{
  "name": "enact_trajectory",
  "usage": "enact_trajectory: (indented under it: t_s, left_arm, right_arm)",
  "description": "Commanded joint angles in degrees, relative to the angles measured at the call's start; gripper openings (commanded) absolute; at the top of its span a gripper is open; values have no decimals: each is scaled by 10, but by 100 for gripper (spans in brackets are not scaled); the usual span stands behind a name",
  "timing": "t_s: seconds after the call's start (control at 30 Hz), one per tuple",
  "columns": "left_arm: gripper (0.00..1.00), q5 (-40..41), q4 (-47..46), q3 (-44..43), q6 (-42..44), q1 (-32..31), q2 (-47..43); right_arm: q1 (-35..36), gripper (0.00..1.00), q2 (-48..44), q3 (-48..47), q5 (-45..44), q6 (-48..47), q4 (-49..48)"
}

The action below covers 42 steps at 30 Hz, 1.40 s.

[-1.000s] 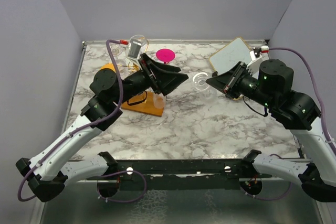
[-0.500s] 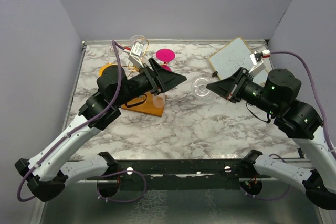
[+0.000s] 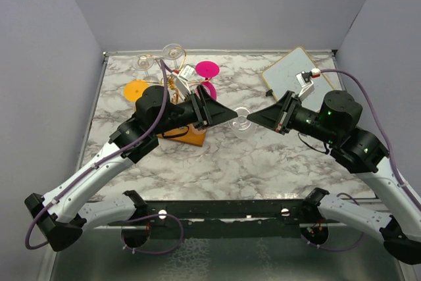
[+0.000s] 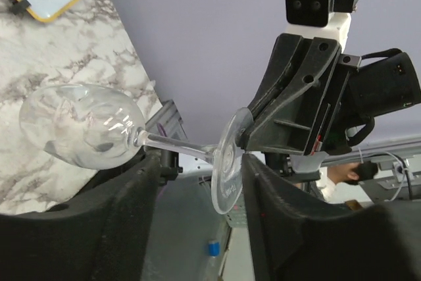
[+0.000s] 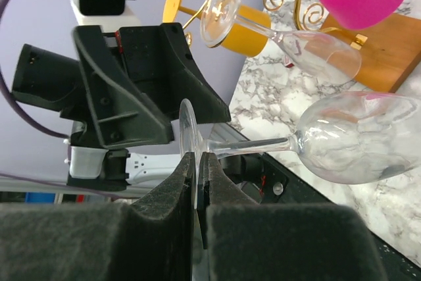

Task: Place the wine glass upside down on the wine glass rack

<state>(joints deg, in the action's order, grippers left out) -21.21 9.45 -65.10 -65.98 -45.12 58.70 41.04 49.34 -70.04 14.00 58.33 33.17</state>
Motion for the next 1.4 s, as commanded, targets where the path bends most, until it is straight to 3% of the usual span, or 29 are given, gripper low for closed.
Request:
enact_trajectory:
  t_s: [0.0, 0.3, 0.37, 0.4, 0.43, 0.5, 0.63, 0.73, 1.0, 1.2, 1.37]
  left_arm:
    - [48, -48, -38, 11, -13, -1, -11]
    - [24, -26, -32, 23, -9, -1, -27]
    - [14, -24, -37, 23, -15, -1, -26]
    - [2, -24, -41, 23, -18, -1, -25]
    - [0, -26, -44, 24, -21, -1, -26]
    - [0, -22, -34, 20, -21, 0, -30]
    - [0, 20, 31, 9, -45, -1, -50]
    - [0, 34, 50, 21, -84, -1, -69]
    - [0, 88, 126, 10, -123, -1, -100]
    - [0, 207, 267, -44, -107, -1, -110]
    - [0, 309, 316, -71, -112, -1, -127]
  right_arm:
    - [2, 1, -7, 8, 37, 22, -73]
    - [2, 1, 3, 21, 61, 30, -94]
    - [2, 1, 8, 20, 69, 30, -94]
    - [2, 1, 8, 21, 72, 30, -92]
    - [2, 1, 8, 21, 69, 32, -86]
    - [2, 6, 6, 22, 52, 43, -70]
    - [2, 35, -6, 20, 12, 54, -45]
    - [2, 45, -14, 12, -25, 56, -19]
    - [2, 51, -25, -9, -132, 69, 51]
    - [2, 48, -33, -8, -161, 78, 71]
    - [2, 46, -36, 0, -163, 82, 73]
